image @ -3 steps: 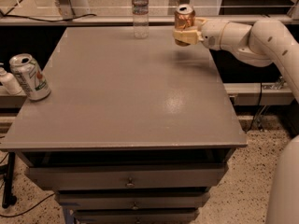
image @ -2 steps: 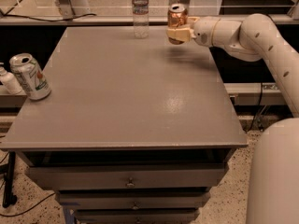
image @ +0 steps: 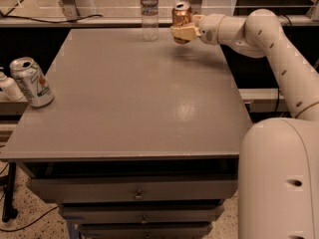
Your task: Move orange can near water bottle
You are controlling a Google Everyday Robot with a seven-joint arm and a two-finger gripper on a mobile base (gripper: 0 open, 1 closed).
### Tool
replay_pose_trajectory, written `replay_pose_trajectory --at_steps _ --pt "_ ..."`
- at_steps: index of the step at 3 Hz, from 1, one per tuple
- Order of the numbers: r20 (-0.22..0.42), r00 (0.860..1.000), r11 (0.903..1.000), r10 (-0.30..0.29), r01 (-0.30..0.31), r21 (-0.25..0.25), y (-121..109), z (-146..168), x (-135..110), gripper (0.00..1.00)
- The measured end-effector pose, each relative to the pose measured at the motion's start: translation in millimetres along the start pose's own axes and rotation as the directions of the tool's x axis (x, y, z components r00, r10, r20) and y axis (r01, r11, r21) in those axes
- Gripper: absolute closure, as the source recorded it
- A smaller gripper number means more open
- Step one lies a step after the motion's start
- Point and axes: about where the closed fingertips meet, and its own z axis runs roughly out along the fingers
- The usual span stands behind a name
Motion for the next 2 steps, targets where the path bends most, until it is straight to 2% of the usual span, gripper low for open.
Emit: replay_pose_trajectory --at_steps 2 --pt "-0.028 1.000 0.9998 0.004 -0.004 -0.019 -8.2 29.5 11.1 1.00"
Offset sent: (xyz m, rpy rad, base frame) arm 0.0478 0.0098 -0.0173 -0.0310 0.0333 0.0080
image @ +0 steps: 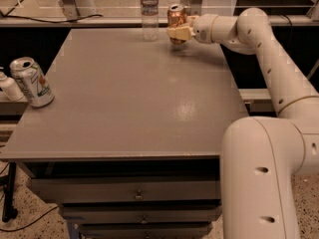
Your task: Move orange can near water bottle
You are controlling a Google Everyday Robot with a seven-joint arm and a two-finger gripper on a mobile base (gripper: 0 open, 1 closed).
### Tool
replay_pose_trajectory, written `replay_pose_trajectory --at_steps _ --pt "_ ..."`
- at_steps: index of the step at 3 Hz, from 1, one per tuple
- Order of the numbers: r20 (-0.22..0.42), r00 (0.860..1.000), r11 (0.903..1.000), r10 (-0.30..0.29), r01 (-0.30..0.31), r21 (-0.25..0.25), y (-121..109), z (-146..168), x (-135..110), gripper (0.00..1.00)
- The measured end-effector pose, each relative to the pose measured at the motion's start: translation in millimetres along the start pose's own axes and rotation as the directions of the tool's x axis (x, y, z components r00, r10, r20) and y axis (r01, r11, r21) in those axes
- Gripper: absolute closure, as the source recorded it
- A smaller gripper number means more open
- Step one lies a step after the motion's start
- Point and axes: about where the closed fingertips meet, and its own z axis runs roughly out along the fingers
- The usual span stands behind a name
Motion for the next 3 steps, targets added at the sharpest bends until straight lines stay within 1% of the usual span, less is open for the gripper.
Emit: replay_pose_trajectory --at_steps 1,2,3 --pt "-0.012 1.000 1.0000 0.001 -0.001 0.001 -4.9 5.9 5.8 1.00" --pt "-0.025 1.000 1.0000 -0.003 0.003 -0.004 -6.1 11.1 5.3 0.84" --pt "-0.025 1.000 0.9999 -0.002 0.001 -0.012 -5.2 17.1 3.8 0.61"
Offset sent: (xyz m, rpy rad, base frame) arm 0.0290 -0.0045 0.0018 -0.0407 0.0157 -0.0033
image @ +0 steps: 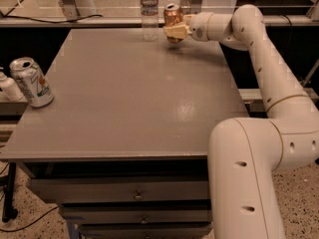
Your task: Move orange can near water bottle
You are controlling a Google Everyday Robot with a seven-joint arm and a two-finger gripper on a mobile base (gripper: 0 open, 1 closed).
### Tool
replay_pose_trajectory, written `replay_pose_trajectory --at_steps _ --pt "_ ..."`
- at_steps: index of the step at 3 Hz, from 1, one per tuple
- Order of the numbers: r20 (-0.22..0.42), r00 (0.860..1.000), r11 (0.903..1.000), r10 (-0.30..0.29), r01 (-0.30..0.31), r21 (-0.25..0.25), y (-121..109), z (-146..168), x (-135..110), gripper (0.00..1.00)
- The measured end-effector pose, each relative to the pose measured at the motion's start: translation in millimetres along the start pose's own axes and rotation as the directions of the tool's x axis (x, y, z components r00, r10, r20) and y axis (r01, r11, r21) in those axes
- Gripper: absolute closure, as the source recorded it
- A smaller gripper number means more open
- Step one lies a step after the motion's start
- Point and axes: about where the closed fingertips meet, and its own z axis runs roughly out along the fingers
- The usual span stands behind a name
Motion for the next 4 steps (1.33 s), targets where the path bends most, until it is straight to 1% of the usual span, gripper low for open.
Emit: replay_pose_trajectory --at_steps 2,3,4 --pt "0.004 1.000 0.9998 0.018 -0.018 -0.003 -2.3 6.0 6.2 0.13" --pt "0.002 1.000 0.9997 0.025 -0.025 0.000 -4.4 5.1 8.7 0.00" --pt "0.004 1.000 0.9997 0.026 -0.026 0.000 -4.8 2.9 8.0 0.00"
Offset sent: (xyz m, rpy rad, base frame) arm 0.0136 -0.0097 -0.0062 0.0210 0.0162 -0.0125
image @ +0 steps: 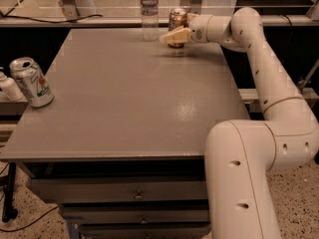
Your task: Move orange can near water bottle
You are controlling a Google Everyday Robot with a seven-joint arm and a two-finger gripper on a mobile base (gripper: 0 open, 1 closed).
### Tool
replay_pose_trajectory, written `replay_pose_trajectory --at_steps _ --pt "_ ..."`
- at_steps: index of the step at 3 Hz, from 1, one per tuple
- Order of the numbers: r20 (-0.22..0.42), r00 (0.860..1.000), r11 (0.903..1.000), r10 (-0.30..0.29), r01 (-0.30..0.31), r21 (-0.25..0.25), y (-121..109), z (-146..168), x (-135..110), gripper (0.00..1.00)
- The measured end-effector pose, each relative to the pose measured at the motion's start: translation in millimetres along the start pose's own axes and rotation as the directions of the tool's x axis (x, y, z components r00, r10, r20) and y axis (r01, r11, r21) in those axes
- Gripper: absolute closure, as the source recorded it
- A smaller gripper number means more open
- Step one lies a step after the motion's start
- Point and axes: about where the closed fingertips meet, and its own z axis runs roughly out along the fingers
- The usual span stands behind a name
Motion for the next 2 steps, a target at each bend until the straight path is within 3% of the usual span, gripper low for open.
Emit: replay_pose_trajectory --at_steps 1,2 --pt "0.018 1.000 1.0000 -0.008 0.008 0.005 -2.2 -32.3 -13.8 0.00" --pt "0.036 0.999 0.9991 -0.034 0.033 0.026 1.4 -94.2 -39.4 0.00"
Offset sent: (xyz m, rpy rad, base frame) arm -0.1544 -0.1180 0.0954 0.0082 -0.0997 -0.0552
